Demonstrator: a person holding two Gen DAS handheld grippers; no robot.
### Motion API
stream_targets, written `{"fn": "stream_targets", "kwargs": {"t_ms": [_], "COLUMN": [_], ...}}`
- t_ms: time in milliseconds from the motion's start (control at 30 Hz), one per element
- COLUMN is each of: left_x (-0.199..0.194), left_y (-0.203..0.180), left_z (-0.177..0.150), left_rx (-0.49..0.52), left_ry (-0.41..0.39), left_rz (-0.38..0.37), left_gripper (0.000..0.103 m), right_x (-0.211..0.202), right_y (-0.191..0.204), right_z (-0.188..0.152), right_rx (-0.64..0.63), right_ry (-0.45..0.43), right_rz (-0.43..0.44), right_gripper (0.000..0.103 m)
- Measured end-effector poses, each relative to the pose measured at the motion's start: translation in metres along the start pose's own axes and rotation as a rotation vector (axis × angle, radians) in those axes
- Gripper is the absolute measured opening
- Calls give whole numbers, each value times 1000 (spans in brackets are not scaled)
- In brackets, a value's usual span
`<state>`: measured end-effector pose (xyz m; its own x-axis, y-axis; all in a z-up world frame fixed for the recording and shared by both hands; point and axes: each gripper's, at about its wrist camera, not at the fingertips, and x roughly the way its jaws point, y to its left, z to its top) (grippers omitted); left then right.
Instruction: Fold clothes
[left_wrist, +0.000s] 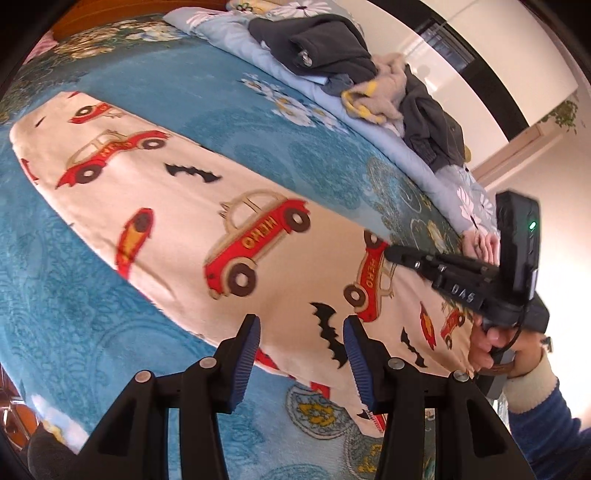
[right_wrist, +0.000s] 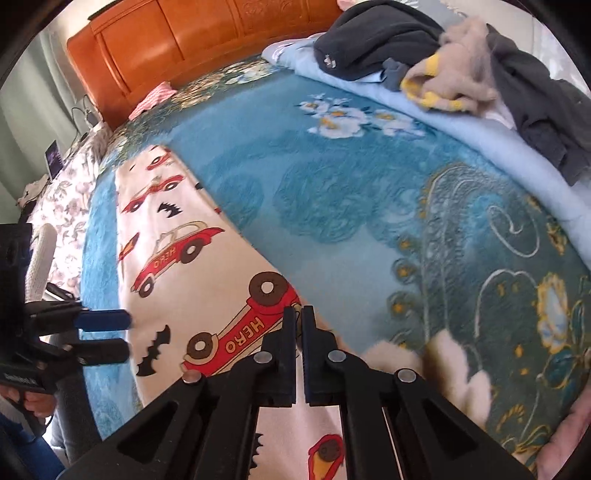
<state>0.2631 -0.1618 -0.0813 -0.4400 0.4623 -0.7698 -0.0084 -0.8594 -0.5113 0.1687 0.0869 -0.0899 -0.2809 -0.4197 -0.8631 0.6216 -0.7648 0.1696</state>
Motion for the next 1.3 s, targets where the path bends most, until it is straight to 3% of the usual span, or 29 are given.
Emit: {"fn": "stream_targets", "kwargs": {"t_ms": [233,433,567,667,800,900,967,1033,1200,1300], "left_x": [-29,-68,-74,-66,-51,-45,-42,-40,-54,-75], "left_y": [44,119,172,211,246,256,260,261,246,204], "left_z": [25,73,94,106,121,130,134,137,141,145], "left_rx": [-83,-231,-326,-416,-498,-512,-521,-514,-460,-334], "left_ry": [-106,-248,-288,-306,-341,-382,-399,-403,-425,-465], "left_rz": [72,198,273,261,194,178,176,178,194,159], "left_gripper": [51,54,55,55,52,41,25,18,15,14], "right_x": [20,10,-17,-46,-67,-77,-80,-83,-83,-87], "right_y": [-8,-4,-1,-1,-2,-7,-11,-15,-23,-23], "right_z": [-4,-5,-5,-10,-22,-31,-36,-42,-54,-58], "right_rx": [41,51,82,123,187,251,301,355,473,510], "right_ry": [41,18,-73,-162,-209,-225,-228,-230,-232,-242], "right_rz": [-2,-13,-62,-80,-107,-117,-111,-97,-44,-33], "right_gripper": [2,3,17,24,27,28,28,28,28,28]}}
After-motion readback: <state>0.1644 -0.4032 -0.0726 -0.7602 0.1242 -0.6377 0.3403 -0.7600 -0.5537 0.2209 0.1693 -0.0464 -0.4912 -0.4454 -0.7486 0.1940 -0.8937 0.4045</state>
